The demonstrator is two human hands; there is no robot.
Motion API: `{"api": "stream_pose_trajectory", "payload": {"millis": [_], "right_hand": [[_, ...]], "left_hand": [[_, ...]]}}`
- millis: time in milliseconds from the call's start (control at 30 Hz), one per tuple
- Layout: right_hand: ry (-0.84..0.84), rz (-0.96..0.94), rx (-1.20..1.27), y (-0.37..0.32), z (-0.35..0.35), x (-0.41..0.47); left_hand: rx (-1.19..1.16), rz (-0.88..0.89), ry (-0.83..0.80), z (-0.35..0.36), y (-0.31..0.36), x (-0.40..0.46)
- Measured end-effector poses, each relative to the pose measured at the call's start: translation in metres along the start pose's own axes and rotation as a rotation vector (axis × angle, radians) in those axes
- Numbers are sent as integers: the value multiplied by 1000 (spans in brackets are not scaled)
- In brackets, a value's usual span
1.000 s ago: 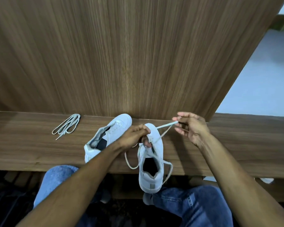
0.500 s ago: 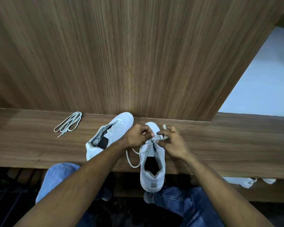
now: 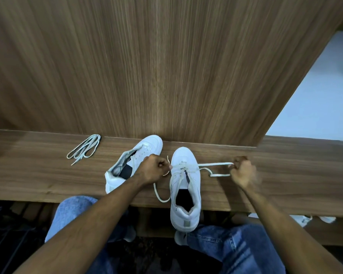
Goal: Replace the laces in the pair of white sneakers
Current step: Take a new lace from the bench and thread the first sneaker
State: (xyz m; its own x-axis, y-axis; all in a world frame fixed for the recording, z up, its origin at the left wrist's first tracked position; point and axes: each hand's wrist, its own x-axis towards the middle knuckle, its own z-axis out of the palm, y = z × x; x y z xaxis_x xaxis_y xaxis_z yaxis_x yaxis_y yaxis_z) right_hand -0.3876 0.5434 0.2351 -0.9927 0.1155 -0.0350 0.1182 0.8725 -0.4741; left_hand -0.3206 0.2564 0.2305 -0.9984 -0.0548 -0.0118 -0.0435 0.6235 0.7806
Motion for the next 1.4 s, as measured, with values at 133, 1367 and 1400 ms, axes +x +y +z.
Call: {"api": "stream_pose_trajectory", "payload": {"millis": [133, 1367, 1400], "right_hand": [[-152, -520, 37, -34, 14, -23], [-208, -508, -132, -77, 34, -50], [-207, -505, -139, -78, 35, -51]], "left_hand": [[-76, 59, -53, 16, 24, -1], [-606, -507, 0, 44, 8, -20], [-606, -508, 1, 44, 8, -20]]}}
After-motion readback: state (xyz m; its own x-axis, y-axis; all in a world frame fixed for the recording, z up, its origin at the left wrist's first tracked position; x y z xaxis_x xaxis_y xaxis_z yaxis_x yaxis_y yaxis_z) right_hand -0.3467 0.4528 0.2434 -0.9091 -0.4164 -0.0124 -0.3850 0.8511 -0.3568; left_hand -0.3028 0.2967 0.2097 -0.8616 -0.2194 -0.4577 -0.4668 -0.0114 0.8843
